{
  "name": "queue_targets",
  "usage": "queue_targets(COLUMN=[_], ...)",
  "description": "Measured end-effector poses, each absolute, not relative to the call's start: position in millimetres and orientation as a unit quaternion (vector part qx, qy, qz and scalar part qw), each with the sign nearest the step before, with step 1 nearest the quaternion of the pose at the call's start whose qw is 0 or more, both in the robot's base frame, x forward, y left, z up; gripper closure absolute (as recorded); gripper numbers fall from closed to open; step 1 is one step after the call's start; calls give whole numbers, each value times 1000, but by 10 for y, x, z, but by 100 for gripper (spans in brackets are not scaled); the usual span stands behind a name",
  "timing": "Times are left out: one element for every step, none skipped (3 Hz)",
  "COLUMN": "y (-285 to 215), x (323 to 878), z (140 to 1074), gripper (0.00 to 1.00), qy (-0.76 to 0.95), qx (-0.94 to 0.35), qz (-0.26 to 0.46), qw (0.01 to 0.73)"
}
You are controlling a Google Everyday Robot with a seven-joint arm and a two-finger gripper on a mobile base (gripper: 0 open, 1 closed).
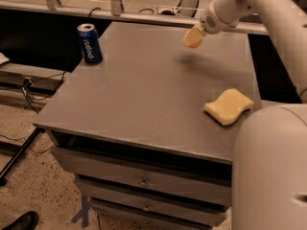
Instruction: Move orange near sponge
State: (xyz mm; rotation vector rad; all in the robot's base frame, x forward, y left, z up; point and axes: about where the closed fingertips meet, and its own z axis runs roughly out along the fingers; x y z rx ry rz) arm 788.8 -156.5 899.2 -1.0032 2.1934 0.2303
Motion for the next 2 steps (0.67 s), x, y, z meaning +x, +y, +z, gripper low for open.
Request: queue_targets(y=[-1952,-2278], x=[7376,6930], z=[9018,9011], gripper=[100,100], qy=[843,836], qx=[-412,-426], qz=[102,117], qw=[329,325])
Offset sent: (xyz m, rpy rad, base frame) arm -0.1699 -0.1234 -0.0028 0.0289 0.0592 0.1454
